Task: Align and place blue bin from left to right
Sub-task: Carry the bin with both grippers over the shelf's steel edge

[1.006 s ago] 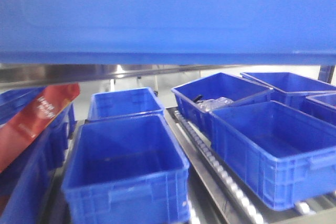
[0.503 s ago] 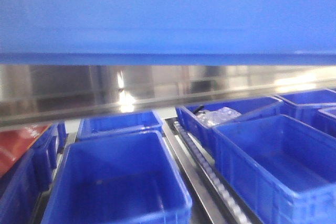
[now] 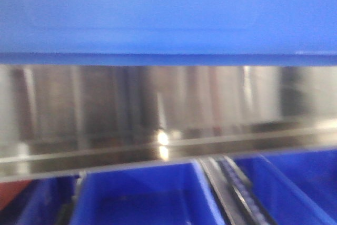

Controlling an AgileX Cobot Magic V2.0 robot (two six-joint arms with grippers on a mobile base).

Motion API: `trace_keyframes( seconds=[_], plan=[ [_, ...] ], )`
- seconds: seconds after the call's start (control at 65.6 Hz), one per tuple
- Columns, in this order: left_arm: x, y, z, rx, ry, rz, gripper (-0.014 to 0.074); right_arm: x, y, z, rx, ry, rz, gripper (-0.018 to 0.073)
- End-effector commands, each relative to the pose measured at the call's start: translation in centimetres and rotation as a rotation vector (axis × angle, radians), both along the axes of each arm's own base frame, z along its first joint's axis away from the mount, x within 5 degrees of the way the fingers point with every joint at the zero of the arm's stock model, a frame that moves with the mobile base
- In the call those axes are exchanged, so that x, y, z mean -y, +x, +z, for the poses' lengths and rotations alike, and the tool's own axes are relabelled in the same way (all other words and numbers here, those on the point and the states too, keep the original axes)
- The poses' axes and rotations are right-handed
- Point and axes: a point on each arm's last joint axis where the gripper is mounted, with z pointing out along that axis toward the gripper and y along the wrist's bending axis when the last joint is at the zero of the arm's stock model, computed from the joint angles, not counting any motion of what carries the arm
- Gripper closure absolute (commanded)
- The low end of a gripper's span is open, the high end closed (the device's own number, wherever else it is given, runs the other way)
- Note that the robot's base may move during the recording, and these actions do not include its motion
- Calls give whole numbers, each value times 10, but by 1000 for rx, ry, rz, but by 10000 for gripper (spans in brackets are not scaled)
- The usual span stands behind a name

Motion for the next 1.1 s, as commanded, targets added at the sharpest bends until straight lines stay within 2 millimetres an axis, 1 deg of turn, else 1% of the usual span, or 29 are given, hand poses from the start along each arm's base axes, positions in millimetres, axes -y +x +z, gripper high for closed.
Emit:
trace_keyframes(
  seconds=[0.0,1.083],
  plan=[
    [7,-1,9,76,-42,-77,707,-18,-1,19,158,147,167,640],
    [7,-1,9,78,-40,-76,707,-18,-1,19,159,148,168,640]
  ],
)
